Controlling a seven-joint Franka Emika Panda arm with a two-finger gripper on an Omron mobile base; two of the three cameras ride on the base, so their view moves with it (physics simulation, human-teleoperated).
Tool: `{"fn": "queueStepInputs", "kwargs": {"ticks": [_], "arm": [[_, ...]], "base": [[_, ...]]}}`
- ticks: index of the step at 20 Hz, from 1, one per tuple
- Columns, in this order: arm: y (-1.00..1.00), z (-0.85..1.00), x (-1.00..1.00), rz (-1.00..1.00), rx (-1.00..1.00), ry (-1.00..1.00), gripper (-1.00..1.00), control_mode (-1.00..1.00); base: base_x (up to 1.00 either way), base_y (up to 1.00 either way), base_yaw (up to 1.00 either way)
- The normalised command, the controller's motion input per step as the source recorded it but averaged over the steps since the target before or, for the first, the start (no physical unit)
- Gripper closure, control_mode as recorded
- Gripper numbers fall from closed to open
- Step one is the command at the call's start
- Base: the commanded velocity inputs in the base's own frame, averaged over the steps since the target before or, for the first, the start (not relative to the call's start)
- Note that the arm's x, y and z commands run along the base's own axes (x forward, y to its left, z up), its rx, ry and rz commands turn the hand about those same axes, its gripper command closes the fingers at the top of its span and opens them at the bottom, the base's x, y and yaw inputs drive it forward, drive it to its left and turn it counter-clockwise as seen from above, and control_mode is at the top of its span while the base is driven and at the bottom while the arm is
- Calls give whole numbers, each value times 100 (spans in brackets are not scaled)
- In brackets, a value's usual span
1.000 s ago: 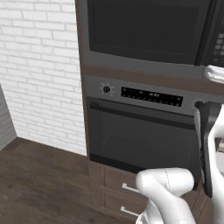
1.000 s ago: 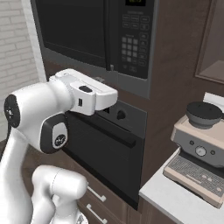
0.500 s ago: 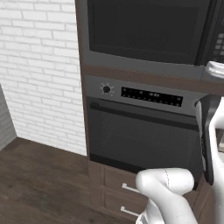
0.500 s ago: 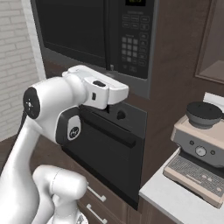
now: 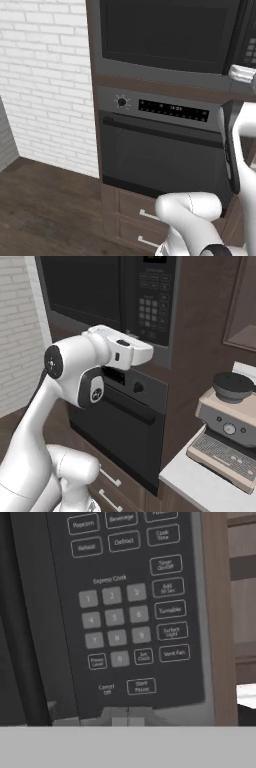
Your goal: Pick the potato from the sink and place it in the bowl. Then pick the bowl and place it in the microwave. Then close the microwave door and press the start button.
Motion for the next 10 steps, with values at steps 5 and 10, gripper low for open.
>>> {"fn": "queueStepInputs", "kwargs": {"ticks": [5, 10], "arm": [[-25, 0, 28, 0, 1, 0, 100, -100], [-9, 0, 31, 0, 2, 0, 100, -100]], "base": [[0, 0, 0], [0, 0, 0]]}}
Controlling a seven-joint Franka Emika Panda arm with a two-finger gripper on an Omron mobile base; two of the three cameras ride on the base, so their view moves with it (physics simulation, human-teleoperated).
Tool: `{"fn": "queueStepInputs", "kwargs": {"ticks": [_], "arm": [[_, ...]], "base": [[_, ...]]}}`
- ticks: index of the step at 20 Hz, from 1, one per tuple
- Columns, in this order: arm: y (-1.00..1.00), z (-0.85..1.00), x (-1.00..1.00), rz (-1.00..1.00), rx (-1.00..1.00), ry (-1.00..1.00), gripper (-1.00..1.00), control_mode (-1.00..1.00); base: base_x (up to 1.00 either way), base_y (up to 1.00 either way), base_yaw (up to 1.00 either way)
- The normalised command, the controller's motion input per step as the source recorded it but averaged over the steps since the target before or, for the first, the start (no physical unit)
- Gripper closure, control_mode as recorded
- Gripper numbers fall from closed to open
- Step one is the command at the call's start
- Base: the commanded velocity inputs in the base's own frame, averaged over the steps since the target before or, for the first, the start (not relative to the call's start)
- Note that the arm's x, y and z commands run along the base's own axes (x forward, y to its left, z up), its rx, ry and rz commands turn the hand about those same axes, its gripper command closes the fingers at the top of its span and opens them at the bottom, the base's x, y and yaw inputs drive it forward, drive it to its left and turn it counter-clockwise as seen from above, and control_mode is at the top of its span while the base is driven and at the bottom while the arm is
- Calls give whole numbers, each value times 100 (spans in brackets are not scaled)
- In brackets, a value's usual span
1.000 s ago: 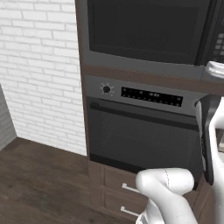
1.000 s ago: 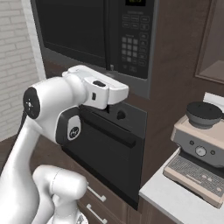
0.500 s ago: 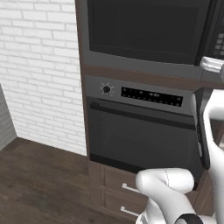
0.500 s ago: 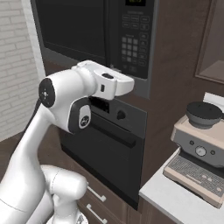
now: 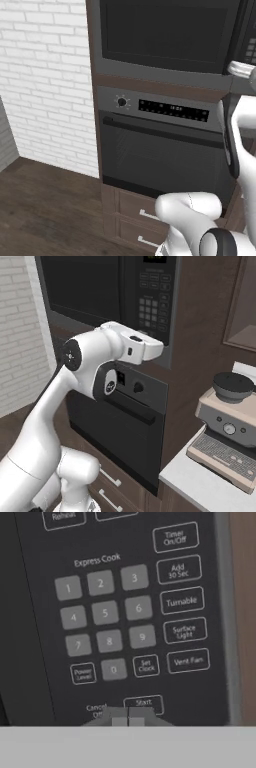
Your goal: Pick the potato from the sink and place it in the bowl. Then pick the bowl and place it in the microwave. Then close the microwave door and press the start button.
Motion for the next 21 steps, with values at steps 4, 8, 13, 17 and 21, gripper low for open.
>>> {"fn": "queueStepInputs", "kwargs": {"ticks": [4, 8, 13, 17, 21], "arm": [[-12, 0, 35, 1, 8, 0, 100, -100], [-21, -6, 14, 4, 11, 0, 100, -100], [-19, -31, 15, 8, 17, 0, 100, -100], [-2, -17, 2, 4, 13, -9, 100, -100], [19, 0, -83, 0, 3, -31, 100, -100]], "base": [[0, 0, 0], [0, 0, 0], [0, 0, 0], [0, 0, 0], [0, 0, 0]]}}
